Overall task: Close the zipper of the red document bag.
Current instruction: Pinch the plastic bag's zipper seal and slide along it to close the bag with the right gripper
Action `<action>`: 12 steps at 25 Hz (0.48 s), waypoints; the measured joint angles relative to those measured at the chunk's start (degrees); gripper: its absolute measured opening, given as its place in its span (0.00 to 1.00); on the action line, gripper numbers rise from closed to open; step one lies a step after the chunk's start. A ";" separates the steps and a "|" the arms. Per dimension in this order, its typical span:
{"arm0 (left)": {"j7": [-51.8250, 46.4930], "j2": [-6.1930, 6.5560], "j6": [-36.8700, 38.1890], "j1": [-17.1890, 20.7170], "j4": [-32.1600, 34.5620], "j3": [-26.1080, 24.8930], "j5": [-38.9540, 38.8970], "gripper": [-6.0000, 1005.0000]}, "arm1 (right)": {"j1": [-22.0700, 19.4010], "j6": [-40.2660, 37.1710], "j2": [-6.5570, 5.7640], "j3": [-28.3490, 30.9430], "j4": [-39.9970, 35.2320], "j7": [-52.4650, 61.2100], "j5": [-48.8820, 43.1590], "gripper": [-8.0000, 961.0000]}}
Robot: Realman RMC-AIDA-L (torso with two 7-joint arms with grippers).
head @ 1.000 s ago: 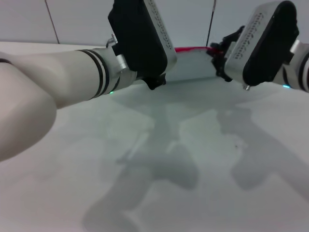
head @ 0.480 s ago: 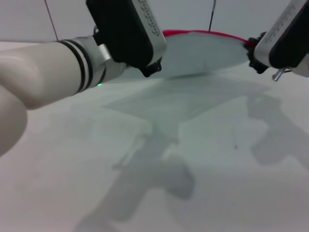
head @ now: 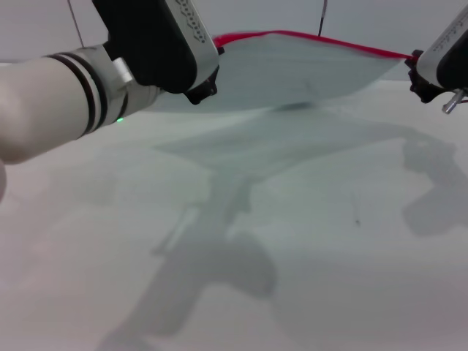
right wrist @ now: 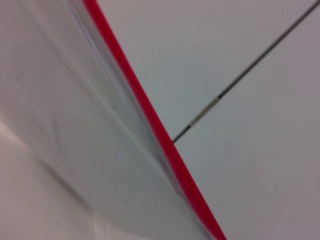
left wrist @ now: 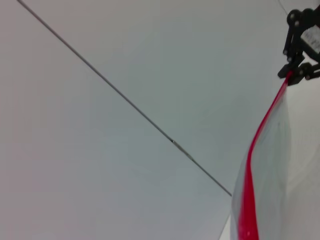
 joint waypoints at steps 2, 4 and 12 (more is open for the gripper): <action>0.18 0.00 -0.03 0.06 0.01 -0.44 0.00 0.06 | -0.13 0.00 0.00 0.14 -0.01 0.01 -0.15 0.10; 0.35 -0.02 -0.04 -0.01 -0.20 -0.73 0.01 0.06 | -0.16 0.00 0.00 0.16 -0.02 0.01 -0.17 0.10; 1.56 -0.29 -0.53 -1.83 -3.70 -1.22 -0.01 0.06 | -0.36 0.00 0.16 -0.12 0.02 2.06 -2.96 0.10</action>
